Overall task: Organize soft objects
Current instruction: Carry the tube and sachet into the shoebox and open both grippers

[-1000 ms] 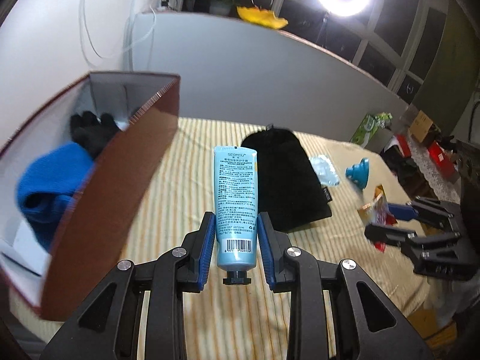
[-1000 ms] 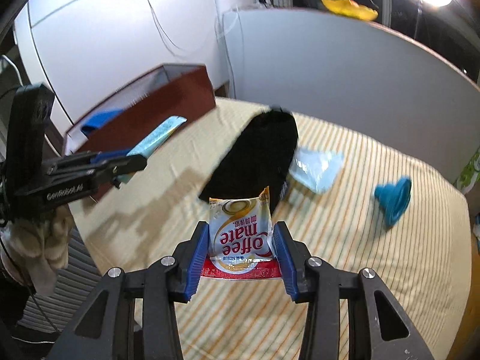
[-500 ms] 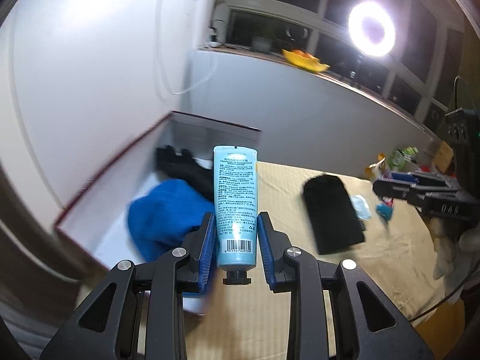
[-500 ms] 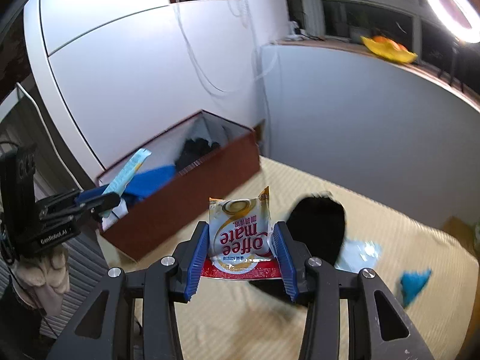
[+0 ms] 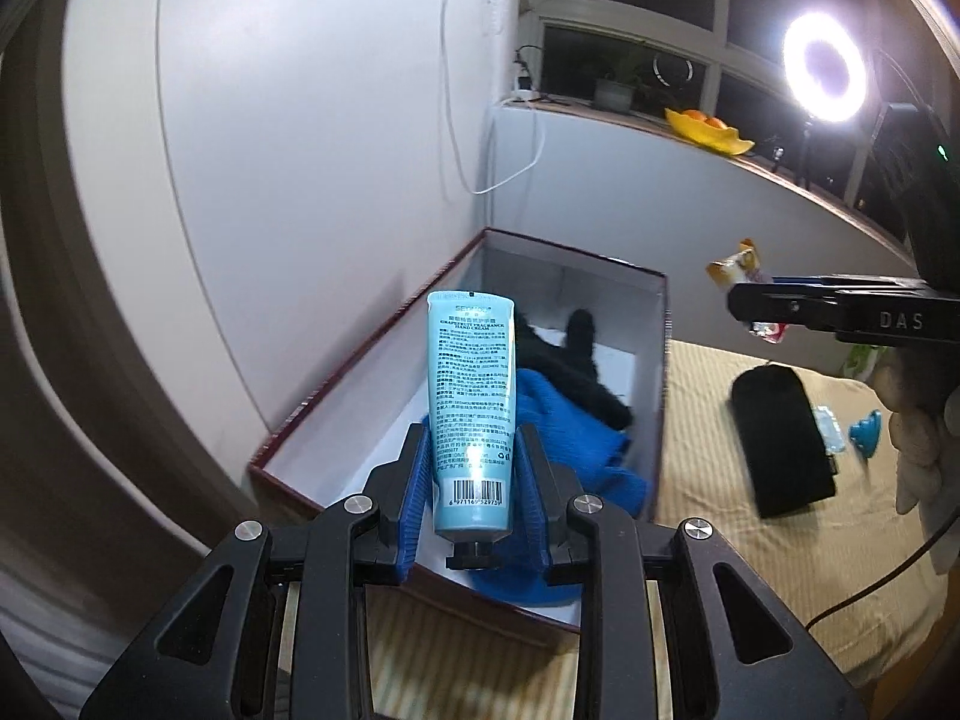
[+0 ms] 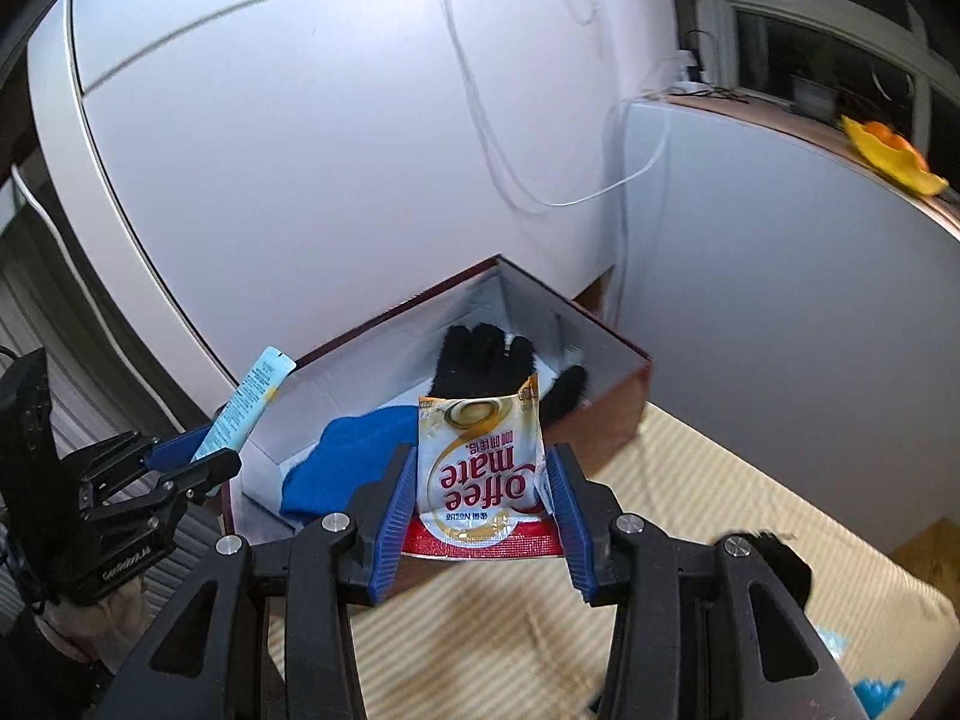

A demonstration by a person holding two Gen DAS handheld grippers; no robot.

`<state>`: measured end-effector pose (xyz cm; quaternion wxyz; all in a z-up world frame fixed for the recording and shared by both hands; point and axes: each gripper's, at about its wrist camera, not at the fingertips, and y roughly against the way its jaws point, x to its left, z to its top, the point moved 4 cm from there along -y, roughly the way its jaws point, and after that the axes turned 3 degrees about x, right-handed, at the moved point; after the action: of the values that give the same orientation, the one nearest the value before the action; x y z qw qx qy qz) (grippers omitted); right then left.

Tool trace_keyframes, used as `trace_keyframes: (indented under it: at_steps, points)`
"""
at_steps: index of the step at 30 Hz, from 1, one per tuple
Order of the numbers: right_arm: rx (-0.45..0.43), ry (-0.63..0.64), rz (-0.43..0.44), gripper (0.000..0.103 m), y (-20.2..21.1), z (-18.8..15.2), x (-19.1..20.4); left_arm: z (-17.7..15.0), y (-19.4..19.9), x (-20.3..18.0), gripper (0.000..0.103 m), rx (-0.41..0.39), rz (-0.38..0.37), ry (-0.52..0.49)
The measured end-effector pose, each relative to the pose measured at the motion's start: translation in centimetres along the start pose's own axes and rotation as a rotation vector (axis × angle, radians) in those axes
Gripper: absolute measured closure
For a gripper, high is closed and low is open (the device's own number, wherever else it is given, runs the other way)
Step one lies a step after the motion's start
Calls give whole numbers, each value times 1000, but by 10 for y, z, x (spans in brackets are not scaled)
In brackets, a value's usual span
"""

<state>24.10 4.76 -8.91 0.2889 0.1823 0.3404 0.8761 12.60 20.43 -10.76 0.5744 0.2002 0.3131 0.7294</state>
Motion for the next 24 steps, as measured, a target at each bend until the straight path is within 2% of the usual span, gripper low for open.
trace_keyframes:
  at_steps: [10,16,18,19,20,22,24]
  points:
    - [61,17,11,62,-58,17,22,3,-15,4,76,21,30,-3]
    - [80,8,11,60,-72,21,22,2,-19,7,76,29,27,6]
    - [78,8,3,56,-74,23,22,2,-19,7,75,25,32,2]
    - [77,5,0,51,-74,23,21,2,-18,7,71,20,35,3]
    - [76,2,-2,43,-75,24,21,2,-17,7,58,15,37,4]
    - [70,-7,-4,37,-74,24,20,4,-13,7,38,-2,43,14]
    - [66,-13,-4,37,-73,24,19,5,-9,8,38,-16,46,16]
